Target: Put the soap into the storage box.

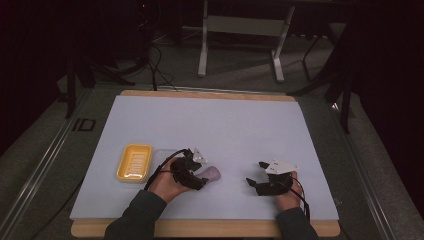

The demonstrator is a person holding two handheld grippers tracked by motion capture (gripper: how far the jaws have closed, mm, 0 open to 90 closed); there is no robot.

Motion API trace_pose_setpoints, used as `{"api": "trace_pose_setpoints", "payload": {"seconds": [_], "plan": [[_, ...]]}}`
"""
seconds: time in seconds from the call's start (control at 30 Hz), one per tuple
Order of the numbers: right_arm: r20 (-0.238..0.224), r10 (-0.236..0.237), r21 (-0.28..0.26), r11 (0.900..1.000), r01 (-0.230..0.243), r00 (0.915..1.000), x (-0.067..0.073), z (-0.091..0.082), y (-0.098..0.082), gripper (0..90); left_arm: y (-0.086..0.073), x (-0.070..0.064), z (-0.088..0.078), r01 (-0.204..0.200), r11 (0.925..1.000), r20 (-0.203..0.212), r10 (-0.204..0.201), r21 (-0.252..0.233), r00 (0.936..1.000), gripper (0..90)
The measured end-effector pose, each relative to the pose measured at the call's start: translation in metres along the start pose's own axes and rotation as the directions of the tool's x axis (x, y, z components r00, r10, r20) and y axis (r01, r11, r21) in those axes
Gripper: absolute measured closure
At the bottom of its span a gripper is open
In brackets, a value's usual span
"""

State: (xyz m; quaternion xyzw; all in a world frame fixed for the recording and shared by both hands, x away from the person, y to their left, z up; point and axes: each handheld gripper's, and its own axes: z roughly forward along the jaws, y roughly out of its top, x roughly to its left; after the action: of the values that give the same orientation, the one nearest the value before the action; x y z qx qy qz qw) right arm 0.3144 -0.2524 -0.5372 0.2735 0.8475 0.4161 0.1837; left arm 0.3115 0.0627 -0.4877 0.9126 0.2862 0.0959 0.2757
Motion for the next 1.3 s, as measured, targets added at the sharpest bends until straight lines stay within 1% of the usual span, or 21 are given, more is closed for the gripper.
{"api": "trace_pose_setpoints", "payload": {"seconds": [0.07, 0.13, 0.33, 0.53, 0.67, 0.97, 1.3], "plan": [[0.000, -0.001, 0.002, 1.000, 0.001, 1.0000, 0.000, 0.000, 0.000, 20.6, 0.000, -0.001, 0.002, 0.003, 1.0000, 0.006, -0.003, -0.001, 1.0000, 38.5], [0.000, 0.000, 0.001, 1.000, 0.000, 1.0000, 0.000, 0.000, 0.000, 20.5, 0.001, -0.001, 0.003, -0.004, 1.0000, 0.007, 0.003, 0.009, 1.0000, 38.4], [-0.001, -0.003, 0.003, 1.000, 0.003, 1.0000, 0.000, 0.000, 0.000, 20.5, 0.003, -0.003, 0.008, -0.015, 0.9997, 0.016, 0.015, 0.019, 0.9998, 38.2], [-0.001, -0.003, 0.005, 1.000, 0.003, 1.0000, 0.000, 0.000, 0.000, 20.5, 0.004, -0.004, 0.011, -0.011, 0.9996, 0.022, 0.010, 0.027, 0.9997, 38.5], [-0.001, -0.003, 0.005, 1.000, 0.003, 1.0000, 0.000, 0.000, 0.000, 20.5, 0.005, -0.006, 0.014, -0.016, 0.9992, 0.025, 0.016, 0.037, 0.9996, 38.4], [0.000, -0.004, 0.005, 1.000, 0.004, 1.0000, 0.000, 0.000, 0.000, 20.5, 0.006, -0.006, 0.022, 0.000, 0.9982, 0.032, -0.002, 0.059, 0.9995, 38.1], [0.000, -0.008, 0.007, 1.000, 0.008, 1.0000, 0.001, 0.000, 0.000, 20.5, 0.009, -0.006, 0.028, -0.005, 0.9969, 0.030, 0.003, 0.079, 0.9995, 38.0]]}}
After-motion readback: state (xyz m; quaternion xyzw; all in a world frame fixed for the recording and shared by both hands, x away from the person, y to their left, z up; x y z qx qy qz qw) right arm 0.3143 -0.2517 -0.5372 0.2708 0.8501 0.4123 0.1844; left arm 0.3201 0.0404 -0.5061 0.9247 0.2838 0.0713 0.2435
